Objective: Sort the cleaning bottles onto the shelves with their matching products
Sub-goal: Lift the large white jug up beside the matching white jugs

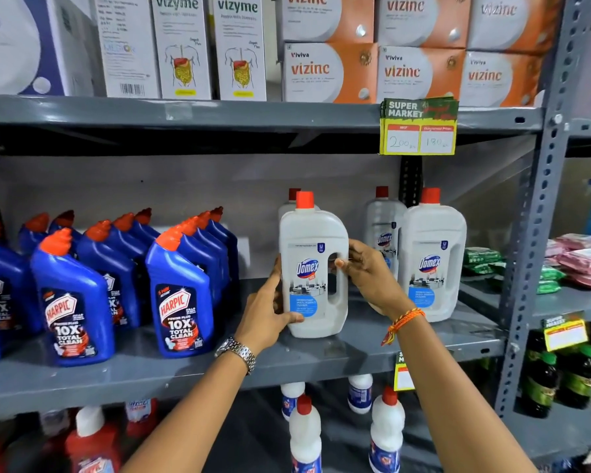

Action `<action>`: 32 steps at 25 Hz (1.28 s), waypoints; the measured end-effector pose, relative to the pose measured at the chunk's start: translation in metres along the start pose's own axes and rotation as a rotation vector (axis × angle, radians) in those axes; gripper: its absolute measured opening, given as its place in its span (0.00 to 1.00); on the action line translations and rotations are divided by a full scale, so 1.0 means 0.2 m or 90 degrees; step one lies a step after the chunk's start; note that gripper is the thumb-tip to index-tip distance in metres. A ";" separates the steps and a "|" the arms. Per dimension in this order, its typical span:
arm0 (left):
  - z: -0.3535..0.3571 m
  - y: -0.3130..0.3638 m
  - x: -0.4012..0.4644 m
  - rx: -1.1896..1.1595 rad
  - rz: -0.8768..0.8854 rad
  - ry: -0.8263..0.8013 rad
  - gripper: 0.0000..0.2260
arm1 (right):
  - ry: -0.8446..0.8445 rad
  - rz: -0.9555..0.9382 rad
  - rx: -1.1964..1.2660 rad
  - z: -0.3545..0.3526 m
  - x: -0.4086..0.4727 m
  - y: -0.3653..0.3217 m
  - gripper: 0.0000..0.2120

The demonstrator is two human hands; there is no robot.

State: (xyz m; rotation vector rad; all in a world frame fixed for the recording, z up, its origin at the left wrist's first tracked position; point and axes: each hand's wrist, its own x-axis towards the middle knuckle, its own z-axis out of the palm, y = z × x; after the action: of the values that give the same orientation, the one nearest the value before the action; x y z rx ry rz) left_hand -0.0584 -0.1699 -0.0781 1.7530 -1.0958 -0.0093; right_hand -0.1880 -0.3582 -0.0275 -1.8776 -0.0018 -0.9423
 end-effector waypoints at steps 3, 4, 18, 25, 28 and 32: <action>0.00 0.02 -0.02 0.022 0.005 0.005 0.53 | 0.009 -0.009 -0.021 0.00 0.00 0.00 0.14; 0.00 0.04 -0.04 0.028 0.005 0.011 0.53 | 0.013 -0.009 -0.022 0.01 -0.01 0.00 0.14; -0.40 -0.05 -0.56 0.155 0.059 0.556 0.48 | 0.338 -0.061 -0.218 0.32 -0.38 0.01 0.30; -0.38 -0.09 -0.43 0.256 -0.181 0.394 0.71 | 0.302 0.056 -0.198 0.36 -0.39 0.04 0.32; -0.38 -0.12 -0.40 0.283 -0.196 0.386 0.70 | 0.298 0.067 -0.210 0.33 -0.40 0.05 0.33; -0.40 -0.13 -0.38 0.288 -0.200 0.365 0.70 | 0.302 0.085 -0.212 0.29 -0.42 0.04 0.35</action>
State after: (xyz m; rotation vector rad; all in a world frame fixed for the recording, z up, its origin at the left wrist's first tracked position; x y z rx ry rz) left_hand -0.0474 -0.0576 -0.0946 2.1267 -0.4145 0.5518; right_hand -0.2080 -0.2839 -0.0953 -1.8745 0.5908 -1.3332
